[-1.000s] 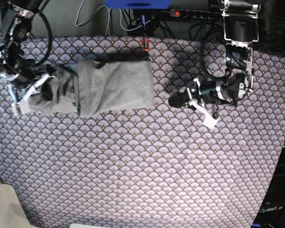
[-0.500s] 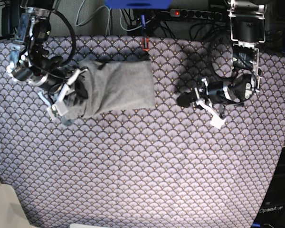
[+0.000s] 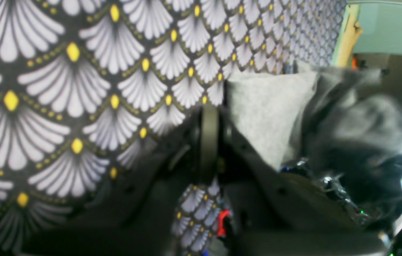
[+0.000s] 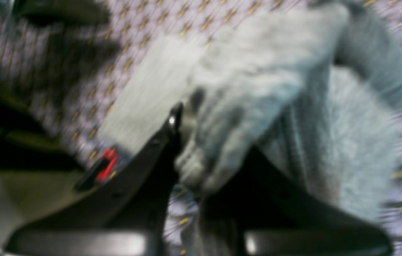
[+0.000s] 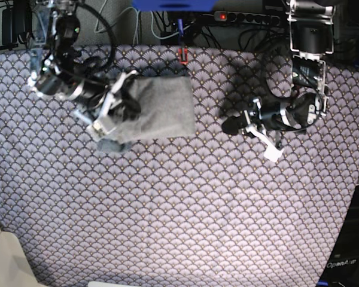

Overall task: Fold the T-shirt properly
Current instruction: 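Grasp the other strip end with the right gripper and fold it over the middle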

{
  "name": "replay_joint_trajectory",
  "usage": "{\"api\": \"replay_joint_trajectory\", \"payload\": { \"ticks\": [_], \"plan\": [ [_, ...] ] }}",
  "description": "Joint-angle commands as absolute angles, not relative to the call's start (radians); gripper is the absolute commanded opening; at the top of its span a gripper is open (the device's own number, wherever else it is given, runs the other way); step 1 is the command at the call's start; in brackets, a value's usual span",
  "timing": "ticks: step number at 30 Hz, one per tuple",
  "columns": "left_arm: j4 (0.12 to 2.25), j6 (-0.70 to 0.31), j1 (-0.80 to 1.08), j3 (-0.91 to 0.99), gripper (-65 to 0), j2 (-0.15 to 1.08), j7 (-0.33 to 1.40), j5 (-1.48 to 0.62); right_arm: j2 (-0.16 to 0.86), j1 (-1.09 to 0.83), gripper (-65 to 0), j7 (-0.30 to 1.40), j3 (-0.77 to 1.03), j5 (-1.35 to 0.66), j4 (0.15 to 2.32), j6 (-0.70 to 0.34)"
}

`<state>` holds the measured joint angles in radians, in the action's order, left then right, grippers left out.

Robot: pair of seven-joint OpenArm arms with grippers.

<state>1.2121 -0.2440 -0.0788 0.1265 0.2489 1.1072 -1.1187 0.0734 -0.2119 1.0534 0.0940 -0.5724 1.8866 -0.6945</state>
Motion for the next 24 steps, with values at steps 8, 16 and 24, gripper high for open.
{"api": "replay_joint_trajectory", "payload": {
  "ticks": [8, 16, 24],
  "plan": [
    [1.23, -0.254, -0.099, 0.128, -65.0, 0.255, 1.102, -1.141, 0.027, -0.186, -65.0, 1.02, -0.031, -0.598, 1.902, -0.698],
    [1.23, -0.254, -0.097, 0.128, -65.0, 0.255, 1.102, -1.141, -0.001, -0.131, -65.0, 1.023, -0.07, -0.596, 1.883, -0.698],
    [1.23, -0.254, -0.097, 0.131, -65.0, 0.255, 1.104, -1.142, -0.021, -0.099, -65.0, 1.017, -0.134, -0.596, 1.753, -0.698]
  ]
}}
